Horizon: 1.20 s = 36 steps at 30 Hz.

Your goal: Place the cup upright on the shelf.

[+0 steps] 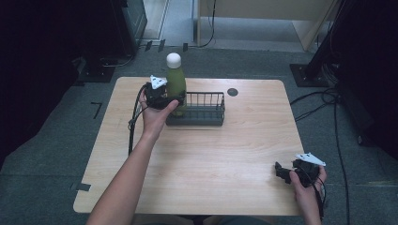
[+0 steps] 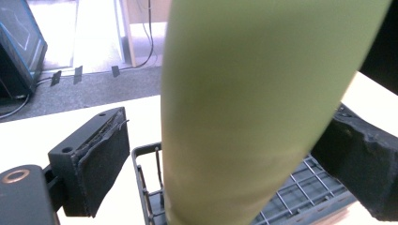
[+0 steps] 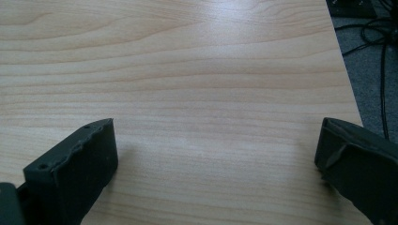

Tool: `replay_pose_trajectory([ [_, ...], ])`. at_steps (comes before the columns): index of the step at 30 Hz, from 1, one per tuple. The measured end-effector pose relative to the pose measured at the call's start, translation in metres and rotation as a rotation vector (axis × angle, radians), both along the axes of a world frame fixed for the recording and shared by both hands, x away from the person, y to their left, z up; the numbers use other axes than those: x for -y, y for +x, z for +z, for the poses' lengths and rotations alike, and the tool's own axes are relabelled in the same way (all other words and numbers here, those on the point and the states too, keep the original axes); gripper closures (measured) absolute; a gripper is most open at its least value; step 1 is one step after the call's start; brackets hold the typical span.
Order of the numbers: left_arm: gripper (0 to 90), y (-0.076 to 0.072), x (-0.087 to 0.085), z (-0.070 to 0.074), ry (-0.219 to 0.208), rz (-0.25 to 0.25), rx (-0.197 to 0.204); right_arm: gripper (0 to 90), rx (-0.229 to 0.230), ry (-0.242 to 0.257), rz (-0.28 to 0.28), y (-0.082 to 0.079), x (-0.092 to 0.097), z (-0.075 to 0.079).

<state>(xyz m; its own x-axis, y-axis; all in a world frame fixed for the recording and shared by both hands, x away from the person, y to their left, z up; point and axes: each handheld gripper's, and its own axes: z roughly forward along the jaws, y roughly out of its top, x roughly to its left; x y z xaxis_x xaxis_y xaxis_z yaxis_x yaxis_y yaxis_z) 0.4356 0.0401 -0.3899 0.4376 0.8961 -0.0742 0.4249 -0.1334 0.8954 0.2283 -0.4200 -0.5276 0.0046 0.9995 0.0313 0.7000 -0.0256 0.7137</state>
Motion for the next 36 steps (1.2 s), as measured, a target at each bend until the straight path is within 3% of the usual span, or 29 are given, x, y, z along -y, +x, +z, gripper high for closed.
replay_pose_trajectory([
  [16, 4.9, -0.027, -0.012, 0.0, -0.015, -0.026, 0.031, 0.0, 0.0, -0.001, 0.0, 0.0, 0.0, 0.0],
  [36, 4.9, -0.062, -0.026, -0.023, 0.009, -0.025, 0.02, 0.0, -0.001, -0.001, 0.001, 0.0, 0.0, 0.0],
])
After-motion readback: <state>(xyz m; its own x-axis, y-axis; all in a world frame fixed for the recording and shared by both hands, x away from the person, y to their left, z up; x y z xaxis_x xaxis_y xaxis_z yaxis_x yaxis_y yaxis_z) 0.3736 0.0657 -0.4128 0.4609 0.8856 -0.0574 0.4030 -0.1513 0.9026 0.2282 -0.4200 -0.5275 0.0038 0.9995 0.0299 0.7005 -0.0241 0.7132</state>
